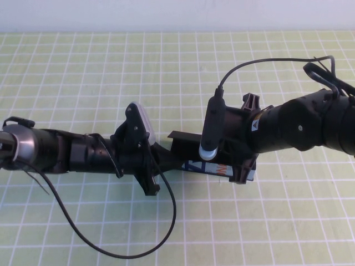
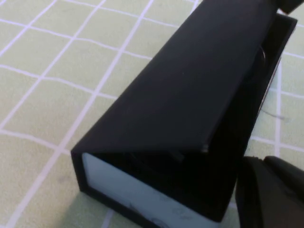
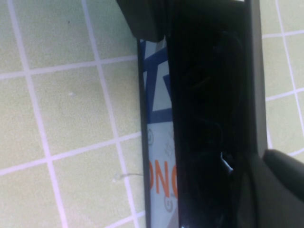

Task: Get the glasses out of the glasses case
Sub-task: Pick up the glasses from the glasses case

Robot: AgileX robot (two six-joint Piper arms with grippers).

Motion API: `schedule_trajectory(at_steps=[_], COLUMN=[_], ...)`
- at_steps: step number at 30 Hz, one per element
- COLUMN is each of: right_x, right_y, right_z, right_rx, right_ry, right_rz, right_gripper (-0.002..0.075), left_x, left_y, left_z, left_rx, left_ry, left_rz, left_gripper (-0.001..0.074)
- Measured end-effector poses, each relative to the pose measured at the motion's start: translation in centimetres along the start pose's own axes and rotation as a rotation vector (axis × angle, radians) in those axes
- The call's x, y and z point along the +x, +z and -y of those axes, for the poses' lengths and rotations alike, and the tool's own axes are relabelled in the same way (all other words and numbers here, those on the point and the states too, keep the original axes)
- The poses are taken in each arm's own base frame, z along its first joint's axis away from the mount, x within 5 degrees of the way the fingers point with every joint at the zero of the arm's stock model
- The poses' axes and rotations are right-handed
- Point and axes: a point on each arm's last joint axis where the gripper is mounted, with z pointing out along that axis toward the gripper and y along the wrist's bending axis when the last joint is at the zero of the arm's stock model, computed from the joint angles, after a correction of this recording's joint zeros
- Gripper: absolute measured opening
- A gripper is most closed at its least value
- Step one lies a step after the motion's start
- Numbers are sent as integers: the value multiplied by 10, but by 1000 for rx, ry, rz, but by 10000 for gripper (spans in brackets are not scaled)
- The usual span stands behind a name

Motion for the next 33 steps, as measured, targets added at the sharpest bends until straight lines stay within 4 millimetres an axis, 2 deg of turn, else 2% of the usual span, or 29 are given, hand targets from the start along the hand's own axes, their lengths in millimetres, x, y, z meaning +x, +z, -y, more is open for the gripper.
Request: schedule_trajectory(at_steps=[5,12,19,33], right_x=[0,0,0,-1], right_y=[0,0,0,0], right_z=[0,0,0,0], right_rx=[1,3,4,0], right_ry=[0,1,4,20], right_rz=[1,2,4,10], right_gripper=[-6,-6,-6,-6], left_x=[-5,-19,-8,-6], left_y=[0,3,10,10], left_z=[0,-13,-16,-21], left_rx=[26,2,10,-35], left_ry=[22,90,129,177], left_rz=[38,66,50,17], left_gripper=[-4,-4,-4,-4])
